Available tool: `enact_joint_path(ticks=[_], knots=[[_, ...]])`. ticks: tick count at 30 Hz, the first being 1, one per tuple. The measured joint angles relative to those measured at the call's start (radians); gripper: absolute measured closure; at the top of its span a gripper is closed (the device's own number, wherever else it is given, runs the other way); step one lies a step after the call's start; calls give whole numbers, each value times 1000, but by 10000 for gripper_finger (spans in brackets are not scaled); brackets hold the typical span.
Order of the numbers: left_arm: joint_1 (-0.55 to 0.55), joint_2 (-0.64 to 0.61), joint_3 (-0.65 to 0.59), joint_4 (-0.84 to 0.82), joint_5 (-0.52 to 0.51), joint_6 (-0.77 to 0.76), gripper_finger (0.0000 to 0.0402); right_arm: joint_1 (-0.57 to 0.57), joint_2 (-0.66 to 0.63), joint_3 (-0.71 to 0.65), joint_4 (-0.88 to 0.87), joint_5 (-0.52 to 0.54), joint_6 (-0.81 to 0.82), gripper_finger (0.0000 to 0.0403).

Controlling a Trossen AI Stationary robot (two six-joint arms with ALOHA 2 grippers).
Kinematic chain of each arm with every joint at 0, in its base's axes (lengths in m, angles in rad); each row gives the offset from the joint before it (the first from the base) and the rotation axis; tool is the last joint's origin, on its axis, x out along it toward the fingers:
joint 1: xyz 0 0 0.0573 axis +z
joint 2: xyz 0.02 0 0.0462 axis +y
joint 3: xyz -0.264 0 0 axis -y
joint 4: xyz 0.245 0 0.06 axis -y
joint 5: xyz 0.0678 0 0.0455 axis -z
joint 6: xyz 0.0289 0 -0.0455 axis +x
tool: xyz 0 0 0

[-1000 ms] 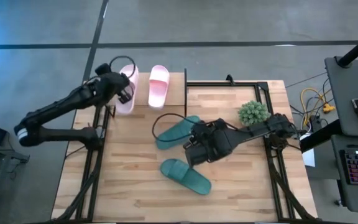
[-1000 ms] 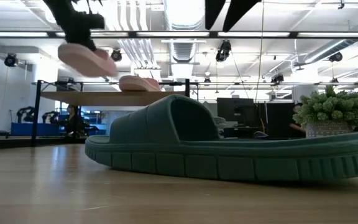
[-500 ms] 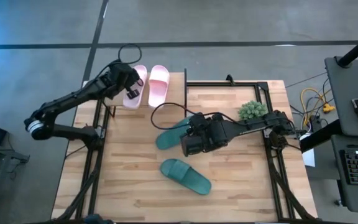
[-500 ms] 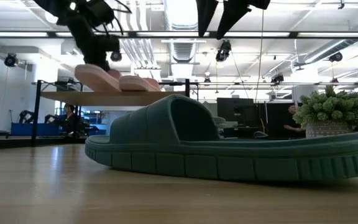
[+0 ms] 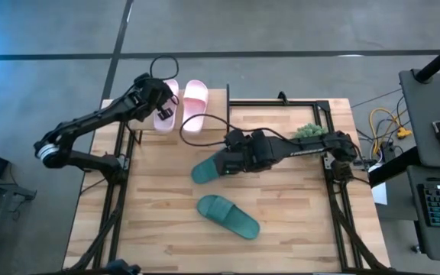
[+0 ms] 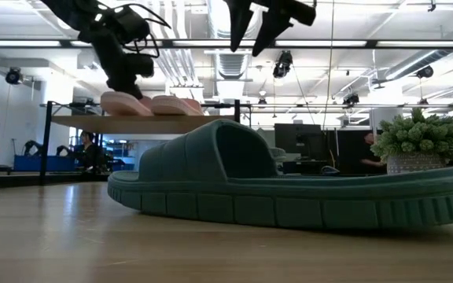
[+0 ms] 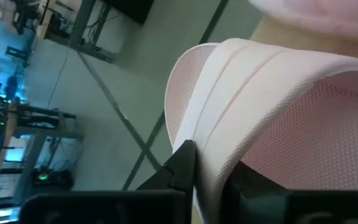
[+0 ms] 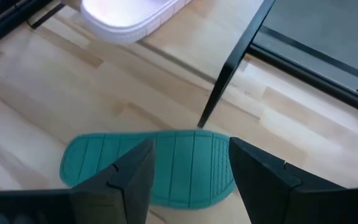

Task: Pick and place slides into the shelf
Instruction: Put the pink slipper on the shelf

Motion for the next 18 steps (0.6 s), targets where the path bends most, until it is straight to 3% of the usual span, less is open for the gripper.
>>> enact_joint_path(ticks=[4,11,18], knots=[[0,-15,-8,1,67,-5,340,-23,0,0,13,-13,-32,207],[0,-12,-8,-35,69,-28,276,-46,0,0,14,-42,-65,207],[0,-58,8,-114,134,-35,251,-47,0,0,14,-41,-81,207]])
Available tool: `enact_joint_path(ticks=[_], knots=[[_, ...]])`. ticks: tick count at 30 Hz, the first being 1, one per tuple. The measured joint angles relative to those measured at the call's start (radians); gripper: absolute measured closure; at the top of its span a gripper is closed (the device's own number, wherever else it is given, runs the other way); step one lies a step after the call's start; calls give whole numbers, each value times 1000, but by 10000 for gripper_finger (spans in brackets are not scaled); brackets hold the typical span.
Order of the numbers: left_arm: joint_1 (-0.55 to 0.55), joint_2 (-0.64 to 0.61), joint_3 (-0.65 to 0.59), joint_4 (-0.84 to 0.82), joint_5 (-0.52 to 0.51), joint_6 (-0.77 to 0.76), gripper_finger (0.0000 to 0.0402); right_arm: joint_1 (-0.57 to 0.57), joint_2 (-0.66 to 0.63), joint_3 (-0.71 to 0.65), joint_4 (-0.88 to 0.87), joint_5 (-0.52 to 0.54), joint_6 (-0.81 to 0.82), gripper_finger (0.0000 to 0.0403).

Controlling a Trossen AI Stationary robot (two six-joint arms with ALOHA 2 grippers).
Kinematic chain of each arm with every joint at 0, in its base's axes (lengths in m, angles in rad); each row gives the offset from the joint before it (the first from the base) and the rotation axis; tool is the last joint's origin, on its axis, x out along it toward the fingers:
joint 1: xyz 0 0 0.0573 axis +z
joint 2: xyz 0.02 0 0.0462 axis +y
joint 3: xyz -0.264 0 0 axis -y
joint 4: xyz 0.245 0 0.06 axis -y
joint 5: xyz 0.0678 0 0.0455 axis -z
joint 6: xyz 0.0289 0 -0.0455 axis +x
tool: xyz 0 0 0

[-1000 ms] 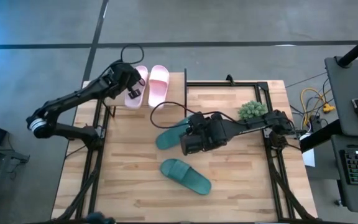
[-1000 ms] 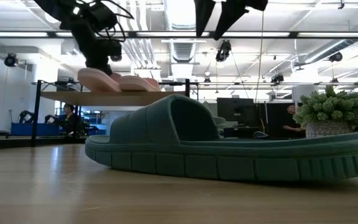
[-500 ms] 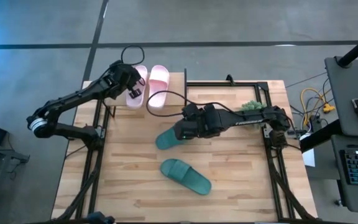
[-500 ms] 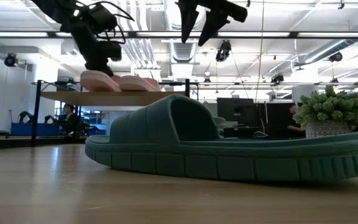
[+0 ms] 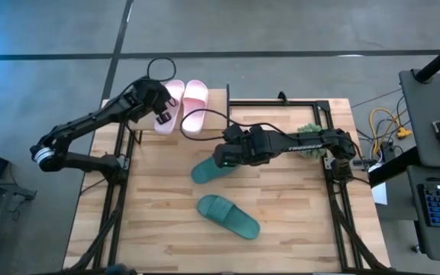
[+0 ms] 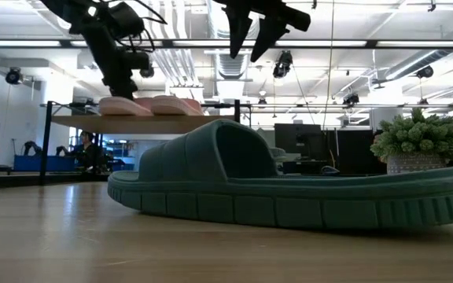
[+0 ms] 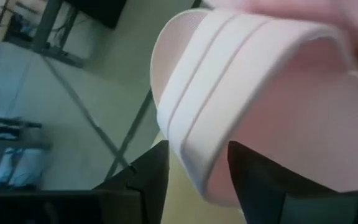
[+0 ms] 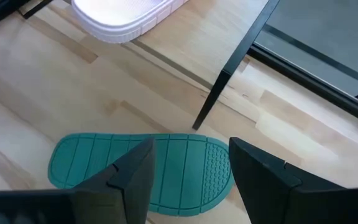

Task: Pick and place slides into the shelf
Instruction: Put the pink slipper on the shelf

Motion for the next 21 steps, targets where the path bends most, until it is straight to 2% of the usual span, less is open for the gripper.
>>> enact_joint_path(ticks=[5,7,10,13,17,21], knots=[[-1,-88,0,-53,68,-76,250,-21,0,0,9,-10,0,208],[-1,-134,3,-122,67,-103,250,-48,0,0,40,-61,-15,214],[-1,-209,3,-229,72,-168,251,-105,0,-6,152,-165,-92,235],[0,-284,-14,-274,97,-232,260,-166,0,-13,289,-207,-153,272],[1,-331,-25,-263,104,-282,298,-252,0,-13,385,-210,-175,331],[20,-298,-28,-235,103,-323,356,-338,9,-13,406,-260,-175,381]])
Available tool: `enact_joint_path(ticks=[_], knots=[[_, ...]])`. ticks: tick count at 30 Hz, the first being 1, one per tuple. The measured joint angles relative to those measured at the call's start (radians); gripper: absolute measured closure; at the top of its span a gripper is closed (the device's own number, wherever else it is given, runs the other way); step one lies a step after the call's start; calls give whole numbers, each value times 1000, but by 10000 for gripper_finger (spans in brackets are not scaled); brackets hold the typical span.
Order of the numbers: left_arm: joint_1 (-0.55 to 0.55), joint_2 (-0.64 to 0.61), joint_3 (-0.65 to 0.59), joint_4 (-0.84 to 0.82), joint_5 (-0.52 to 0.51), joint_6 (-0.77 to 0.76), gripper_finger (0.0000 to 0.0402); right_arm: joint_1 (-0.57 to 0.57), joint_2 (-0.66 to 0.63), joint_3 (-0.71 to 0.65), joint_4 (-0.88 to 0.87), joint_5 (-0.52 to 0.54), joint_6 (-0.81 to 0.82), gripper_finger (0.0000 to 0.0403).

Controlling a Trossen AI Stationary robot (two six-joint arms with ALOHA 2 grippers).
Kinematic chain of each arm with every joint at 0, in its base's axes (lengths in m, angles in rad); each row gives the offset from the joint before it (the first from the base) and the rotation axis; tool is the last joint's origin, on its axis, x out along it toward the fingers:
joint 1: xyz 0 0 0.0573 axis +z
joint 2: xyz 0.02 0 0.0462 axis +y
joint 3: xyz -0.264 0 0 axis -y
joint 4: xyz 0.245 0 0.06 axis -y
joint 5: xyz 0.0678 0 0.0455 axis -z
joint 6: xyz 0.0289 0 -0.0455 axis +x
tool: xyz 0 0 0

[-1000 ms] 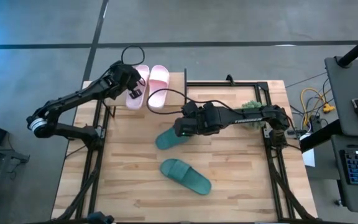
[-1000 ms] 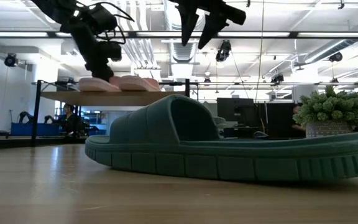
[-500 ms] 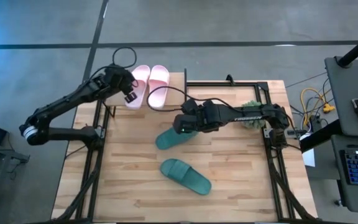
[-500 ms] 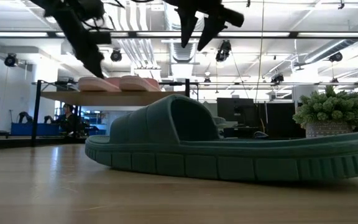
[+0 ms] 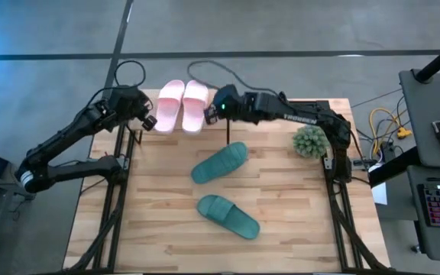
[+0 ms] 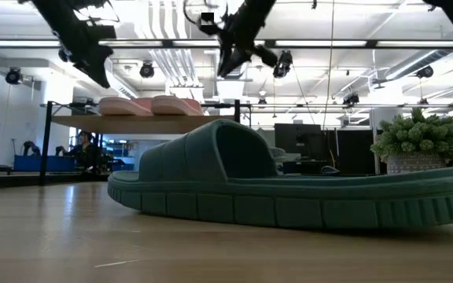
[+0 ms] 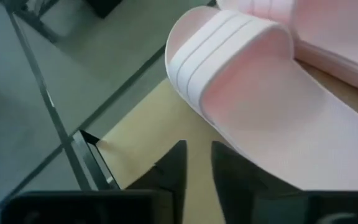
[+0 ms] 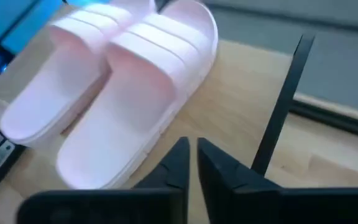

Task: Pick and place slides into the shelf
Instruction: Put the pink slipper on the shelf

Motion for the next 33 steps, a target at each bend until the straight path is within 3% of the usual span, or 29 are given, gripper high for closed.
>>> enact_joint_path(ticks=[3,10,15,33], knots=[[26,54,0,2,-7,-44,393,-52,16,-7,18,-92,-8,391],[75,137,-1,0,16,-92,394,-139,53,-10,60,-222,-105,390],[85,157,-2,21,78,-89,401,-171,89,-9,73,-258,-191,390],[85,279,-9,24,100,-116,402,-193,189,-3,193,-389,-480,390]])
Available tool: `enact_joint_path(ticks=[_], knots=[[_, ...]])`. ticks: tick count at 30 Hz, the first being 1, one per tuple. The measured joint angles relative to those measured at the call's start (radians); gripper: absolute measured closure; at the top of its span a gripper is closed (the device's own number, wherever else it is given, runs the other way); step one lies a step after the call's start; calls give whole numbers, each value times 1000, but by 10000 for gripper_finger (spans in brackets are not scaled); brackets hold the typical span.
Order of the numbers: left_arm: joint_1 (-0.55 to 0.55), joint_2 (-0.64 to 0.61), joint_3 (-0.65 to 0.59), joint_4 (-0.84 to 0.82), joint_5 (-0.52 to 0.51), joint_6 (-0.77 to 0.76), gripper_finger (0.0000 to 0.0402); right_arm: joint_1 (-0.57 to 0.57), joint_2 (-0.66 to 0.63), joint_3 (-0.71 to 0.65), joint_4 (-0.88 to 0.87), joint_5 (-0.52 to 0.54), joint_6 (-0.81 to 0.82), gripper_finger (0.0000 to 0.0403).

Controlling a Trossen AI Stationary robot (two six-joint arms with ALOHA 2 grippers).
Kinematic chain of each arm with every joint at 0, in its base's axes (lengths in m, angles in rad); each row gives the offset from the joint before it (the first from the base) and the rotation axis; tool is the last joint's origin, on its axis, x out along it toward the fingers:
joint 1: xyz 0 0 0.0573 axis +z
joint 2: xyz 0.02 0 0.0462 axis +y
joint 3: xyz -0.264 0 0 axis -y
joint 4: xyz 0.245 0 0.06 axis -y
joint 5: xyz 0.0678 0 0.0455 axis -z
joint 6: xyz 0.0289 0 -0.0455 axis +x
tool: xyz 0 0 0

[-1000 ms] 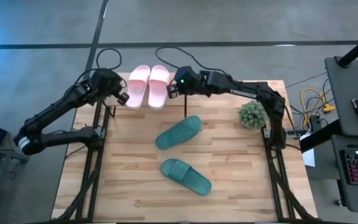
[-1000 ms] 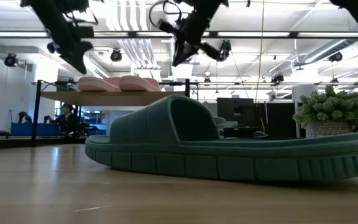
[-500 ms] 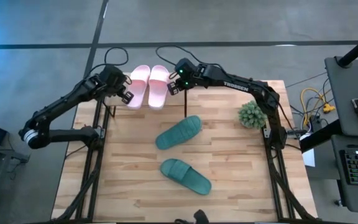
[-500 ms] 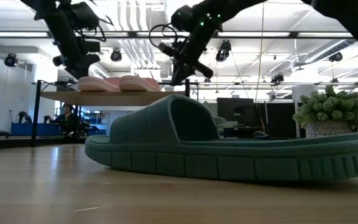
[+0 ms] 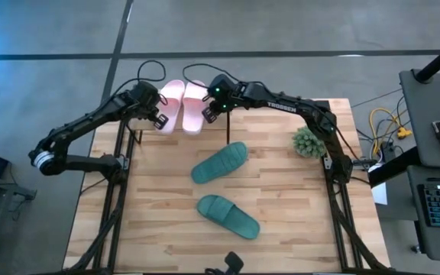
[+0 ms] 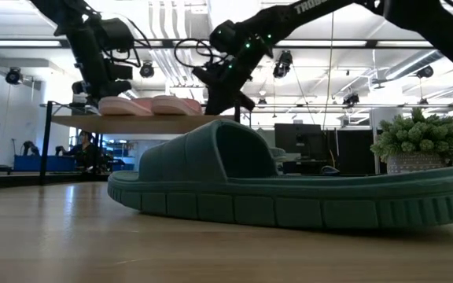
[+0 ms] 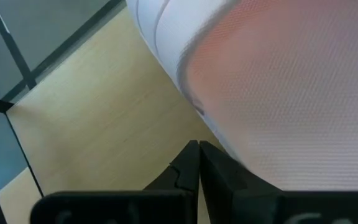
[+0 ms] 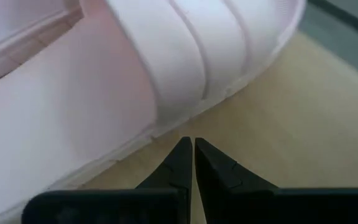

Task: Pick and place slides into the shelf
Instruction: Put the pink slipper on the shelf, then adjust the right green slipper

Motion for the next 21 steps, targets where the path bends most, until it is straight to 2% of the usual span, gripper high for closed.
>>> enact_joint_path(ticks=[13,21], knots=[[0,-20,0,29,60,-27,402,-8,19,26,74,-4,-21,390],[0,-70,1,-36,-39,8,402,-7,19,54,-81,-4,-53,390]])
